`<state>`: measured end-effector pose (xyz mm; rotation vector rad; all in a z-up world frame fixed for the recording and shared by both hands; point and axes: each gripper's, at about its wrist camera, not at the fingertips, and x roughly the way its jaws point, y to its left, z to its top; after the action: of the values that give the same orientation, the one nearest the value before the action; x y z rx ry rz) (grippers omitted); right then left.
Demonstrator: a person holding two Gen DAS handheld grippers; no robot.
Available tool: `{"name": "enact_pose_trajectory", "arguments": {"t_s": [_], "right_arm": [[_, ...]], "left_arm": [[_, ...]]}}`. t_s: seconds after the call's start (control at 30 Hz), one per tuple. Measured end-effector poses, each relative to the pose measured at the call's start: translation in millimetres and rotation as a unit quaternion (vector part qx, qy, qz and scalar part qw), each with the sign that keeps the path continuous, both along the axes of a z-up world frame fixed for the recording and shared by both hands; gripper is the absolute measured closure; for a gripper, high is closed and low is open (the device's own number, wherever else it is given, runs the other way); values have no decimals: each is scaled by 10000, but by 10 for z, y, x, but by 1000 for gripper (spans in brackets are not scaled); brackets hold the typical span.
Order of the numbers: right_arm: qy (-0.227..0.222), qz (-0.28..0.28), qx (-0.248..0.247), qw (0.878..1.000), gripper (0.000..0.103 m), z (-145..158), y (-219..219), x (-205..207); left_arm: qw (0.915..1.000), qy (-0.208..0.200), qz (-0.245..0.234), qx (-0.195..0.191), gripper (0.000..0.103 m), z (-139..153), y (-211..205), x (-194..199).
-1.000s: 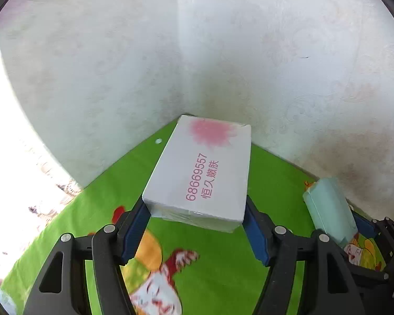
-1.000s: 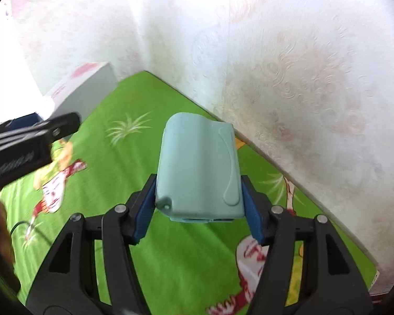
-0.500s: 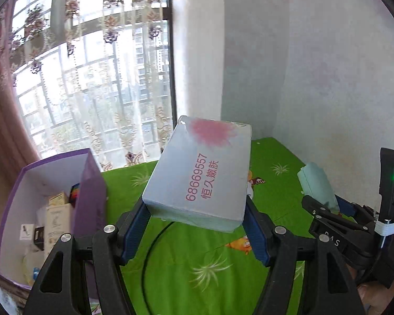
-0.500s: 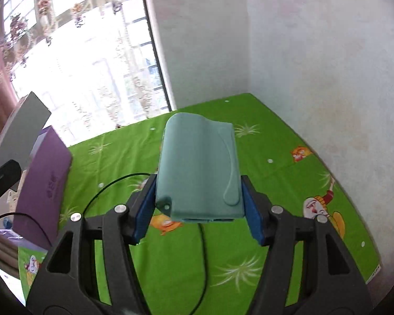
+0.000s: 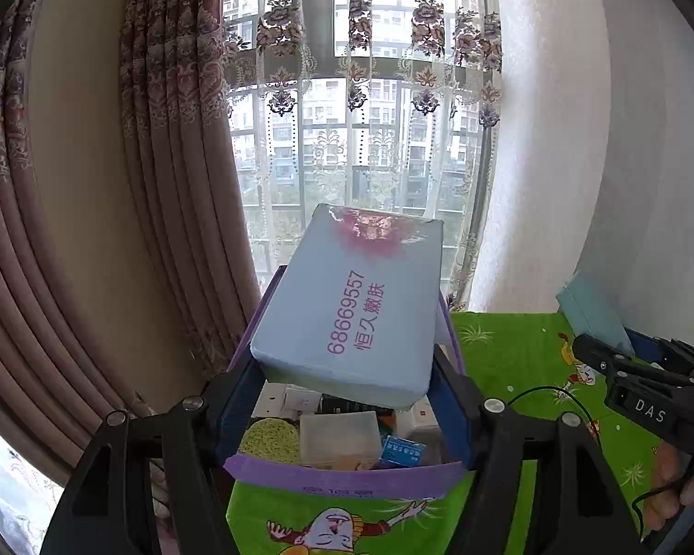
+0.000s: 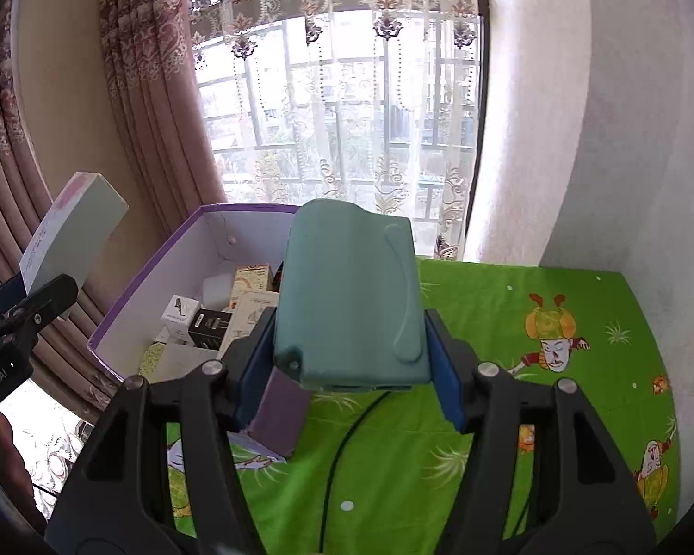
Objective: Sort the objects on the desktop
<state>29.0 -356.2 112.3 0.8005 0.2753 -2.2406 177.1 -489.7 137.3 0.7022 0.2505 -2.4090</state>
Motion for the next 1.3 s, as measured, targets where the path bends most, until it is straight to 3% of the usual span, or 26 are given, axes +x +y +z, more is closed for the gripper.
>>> {"name": "enact_pose_trajectory", "arguments": {"t_s": [0.23, 0.33, 0.43, 0.6, 0.7, 0.8, 0.97, 1.3], "right_arm": [[146, 307, 270, 9991, 37, -52, -782, 14], [194, 445, 367, 9981, 13, -97, -1065, -70], [96, 477, 522, 9975, 8, -189, -1213, -179], [7, 426, 568, 9975, 7, -261, -1170, -270], [59, 471, 523, 9975, 4, -202, -1139, -219], [-219, 684, 290, 9970, 1, -173, -1083, -160], [-63, 594, 438, 9973, 1, -185, -986, 72], [-233, 737, 446, 9960, 1, -247, -823, 338]], "left_arm": [[9997, 51, 147, 205, 35, -170, -538, 59], [9994, -33, 118, 314, 34, -271, -779, -84], [9986, -170, -16, 492, 31, -433, -996, -299], [9975, -340, -239, 573, 19, -568, -1013, -475], [9977, -293, -182, 579, 19, -546, -966, -459], [9983, -200, 2, 541, 18, -504, -866, -294], [9985, -326, 292, 336, 16, -474, -646, -44], [9979, -456, 408, 210, 15, -453, -454, 186]]}}
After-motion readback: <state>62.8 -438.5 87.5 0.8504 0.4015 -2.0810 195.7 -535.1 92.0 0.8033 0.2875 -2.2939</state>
